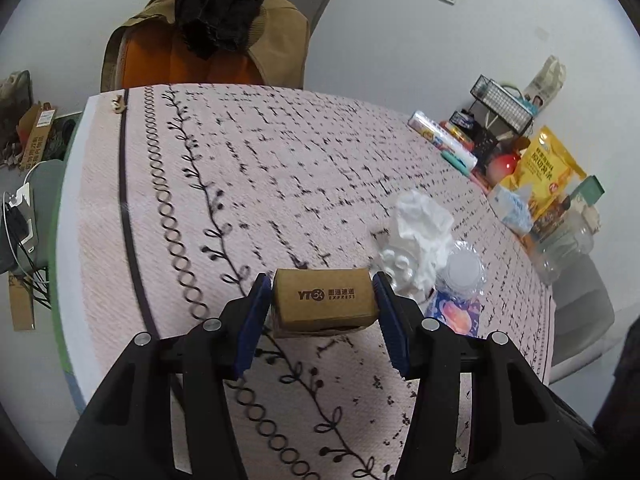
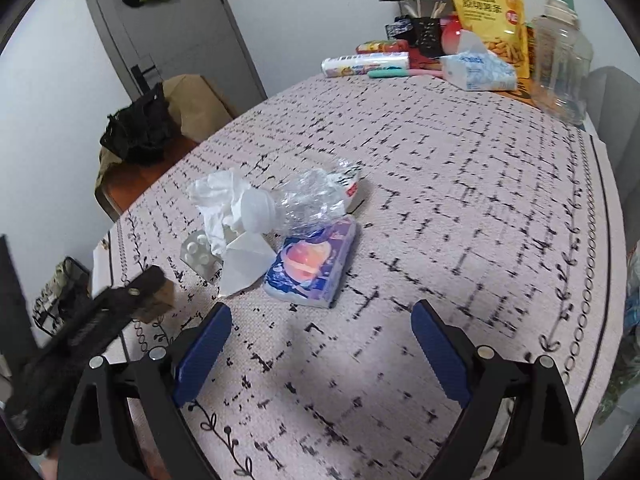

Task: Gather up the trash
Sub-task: 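Grasp the small brown cardboard box with the left gripper while the right gripper grasps the blue-pink tissue packet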

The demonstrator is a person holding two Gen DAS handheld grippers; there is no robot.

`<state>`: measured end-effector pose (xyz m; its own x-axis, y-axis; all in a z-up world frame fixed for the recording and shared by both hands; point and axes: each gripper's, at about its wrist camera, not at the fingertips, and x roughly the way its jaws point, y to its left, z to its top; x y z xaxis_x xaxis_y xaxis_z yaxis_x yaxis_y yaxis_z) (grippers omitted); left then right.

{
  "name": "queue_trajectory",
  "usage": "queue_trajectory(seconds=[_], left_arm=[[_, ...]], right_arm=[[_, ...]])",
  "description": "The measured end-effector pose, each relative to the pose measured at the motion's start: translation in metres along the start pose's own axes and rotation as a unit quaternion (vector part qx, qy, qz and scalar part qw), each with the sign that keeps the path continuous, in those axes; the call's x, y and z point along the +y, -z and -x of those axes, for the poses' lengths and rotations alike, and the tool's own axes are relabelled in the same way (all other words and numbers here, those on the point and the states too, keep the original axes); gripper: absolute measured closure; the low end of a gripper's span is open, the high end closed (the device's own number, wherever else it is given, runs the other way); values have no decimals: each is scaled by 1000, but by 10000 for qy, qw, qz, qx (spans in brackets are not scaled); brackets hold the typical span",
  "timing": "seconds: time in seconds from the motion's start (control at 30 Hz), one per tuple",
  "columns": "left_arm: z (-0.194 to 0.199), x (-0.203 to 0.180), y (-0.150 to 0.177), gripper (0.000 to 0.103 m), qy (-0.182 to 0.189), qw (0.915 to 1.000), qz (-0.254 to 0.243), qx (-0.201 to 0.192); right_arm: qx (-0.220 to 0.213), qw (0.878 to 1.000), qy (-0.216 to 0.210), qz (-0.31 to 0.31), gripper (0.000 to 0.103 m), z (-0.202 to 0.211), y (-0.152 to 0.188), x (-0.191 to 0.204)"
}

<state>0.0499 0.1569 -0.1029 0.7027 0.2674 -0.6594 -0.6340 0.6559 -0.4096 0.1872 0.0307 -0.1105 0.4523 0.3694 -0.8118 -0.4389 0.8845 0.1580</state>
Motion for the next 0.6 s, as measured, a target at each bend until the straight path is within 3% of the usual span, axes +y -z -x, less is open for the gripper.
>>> queue_trajectory(seconds=[0.37,0.47,0.53,0.6], left_arm=[[3,22,-11,51,-37,9998,201,-45],[4,22,-12,51,-21,9998,204,-45],[5,20,-12,51,-9,9998,170,-64],[7,17,-12,51,-2,9999,124,-83]], right_arm=[[268,9996,126,45,23,-37,-15,15],[306,9995,104,1,42,-45,-18,14],[330,9994,-87,-61,76,-46,-20,10],[370,9988,-262,-181,90,-44,-20,3]])
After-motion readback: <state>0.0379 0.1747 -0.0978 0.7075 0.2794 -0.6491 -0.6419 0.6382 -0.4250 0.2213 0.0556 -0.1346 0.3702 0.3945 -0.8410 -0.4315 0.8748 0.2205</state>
